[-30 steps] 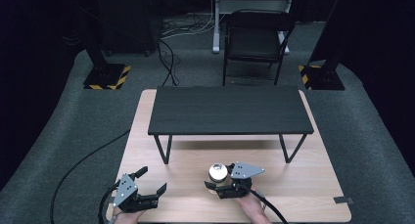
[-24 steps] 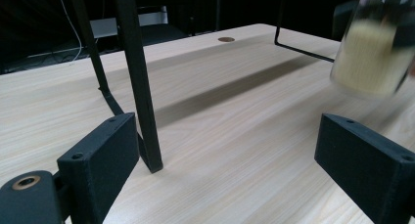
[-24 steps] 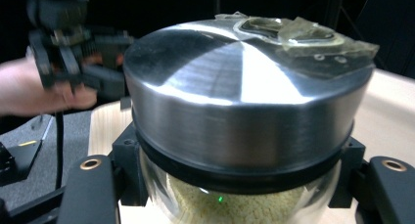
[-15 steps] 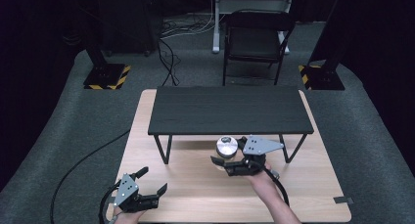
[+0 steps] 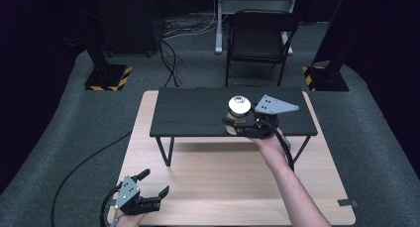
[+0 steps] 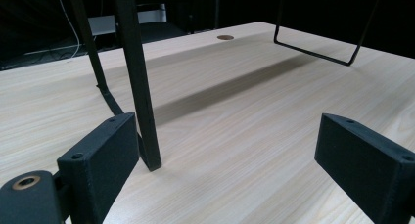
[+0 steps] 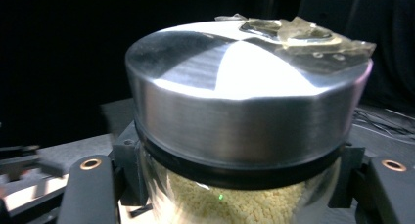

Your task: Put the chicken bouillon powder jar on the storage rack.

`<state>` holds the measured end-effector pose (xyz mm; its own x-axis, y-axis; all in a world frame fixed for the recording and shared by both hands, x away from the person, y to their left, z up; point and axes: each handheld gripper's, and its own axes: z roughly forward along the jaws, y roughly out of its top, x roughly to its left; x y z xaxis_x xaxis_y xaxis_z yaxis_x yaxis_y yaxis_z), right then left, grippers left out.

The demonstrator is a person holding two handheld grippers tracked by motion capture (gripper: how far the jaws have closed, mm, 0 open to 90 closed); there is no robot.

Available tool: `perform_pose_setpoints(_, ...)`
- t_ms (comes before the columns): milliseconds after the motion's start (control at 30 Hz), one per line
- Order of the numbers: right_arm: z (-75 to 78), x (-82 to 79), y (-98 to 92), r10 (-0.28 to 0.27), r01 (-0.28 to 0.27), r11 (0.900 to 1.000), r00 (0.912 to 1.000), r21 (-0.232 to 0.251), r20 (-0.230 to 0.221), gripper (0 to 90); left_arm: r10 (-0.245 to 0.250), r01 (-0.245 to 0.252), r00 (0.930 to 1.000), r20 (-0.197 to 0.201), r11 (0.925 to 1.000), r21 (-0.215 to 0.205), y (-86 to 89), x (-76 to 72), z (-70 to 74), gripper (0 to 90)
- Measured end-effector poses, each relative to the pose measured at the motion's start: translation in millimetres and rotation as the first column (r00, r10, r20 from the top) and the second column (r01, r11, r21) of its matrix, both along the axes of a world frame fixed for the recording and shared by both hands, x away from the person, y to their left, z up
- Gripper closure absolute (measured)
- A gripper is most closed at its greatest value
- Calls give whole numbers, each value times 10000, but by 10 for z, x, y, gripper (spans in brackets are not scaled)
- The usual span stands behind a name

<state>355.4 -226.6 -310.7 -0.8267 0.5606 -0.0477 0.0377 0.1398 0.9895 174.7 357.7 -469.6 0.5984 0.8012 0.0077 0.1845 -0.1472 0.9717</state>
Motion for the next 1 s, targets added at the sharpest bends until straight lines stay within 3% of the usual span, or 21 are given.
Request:
perform_pose_setpoints(100, -8, 95, 69, -486, 482, 9985, 9987, -268, -132, 306, -23, 23, 10000, -28, 10000, 4, 2, 8, 0, 90)
perform_pose_setpoints(233, -25, 152, 122, -658, 648, 9968, 9976, -461, -206, 306, -18, 18, 10000, -22, 10000, 7, 2, 6, -1, 90)
perform_pose_setpoints(367, -16, 202, 152, -845, 819, 9956, 9945, -449, -617, 300, -23, 23, 10000, -18, 10000, 12, 2, 1, 1, 91)
perform_pose_setpoints(433, -17, 189, 143, -898, 876, 9954, 9944, -394, -557, 277, -21, 21, 10000, -19, 10000, 5, 1, 0, 0, 91)
perform_pose_setpoints(467, -4, 122, 140, -1175, 1159, 9924, 9923, -412, -397, 217, -25, 25, 10000, -7, 10000, 3, 2, -2, 0, 91)
perform_pose_setpoints(567, 8, 84, 75, -1057, 1042, 9939, 9935, -372, -414, 197, -24, 24, 10000, -20, 10000, 19, -2, -1, 2, 90)
perform_pose_setpoints(767, -121, -280, -151, -1230, 1231, 9911, 9924, -514, 36, 148, -61, 61, 10000, -6, 10000, 59, -11, 1, 6, 91)
perform_pose_setpoints(800, -248, -447, -271, -1198, 1213, 9915, 9923, -475, 325, 132, -56, 56, 10000, -15, 10000, 71, -14, 2, 8, 90)
perform_pose_setpoints(867, -322, -529, -340, -1151, 1166, 9924, 9926, -395, 385, 126, -58, 58, 10000, -20, 10000, 62, -18, 0, 8, 90)
perform_pose_setpoints(900, -487, -698, -485, -1111, 1120, 9935, 9929, -189, 425, 109, -61, 61, 10000, -14, 10000, 72, -23, -2, 8, 90)
perform_pose_setpoints(967, -655, -850, -638, -1040, 1042, 9945, 9941, -56, 299, 107, -64, 64, 10000, -21, 9999, 80, -32, -1, 8, 90)
perform_pose_setpoints(1000, -655, -850, -638, -1040, 1042, 9945, 9941, -56, 299, 107, -64, 64, 10000, -21, 9999, 80, -32, -1, 8, 90)
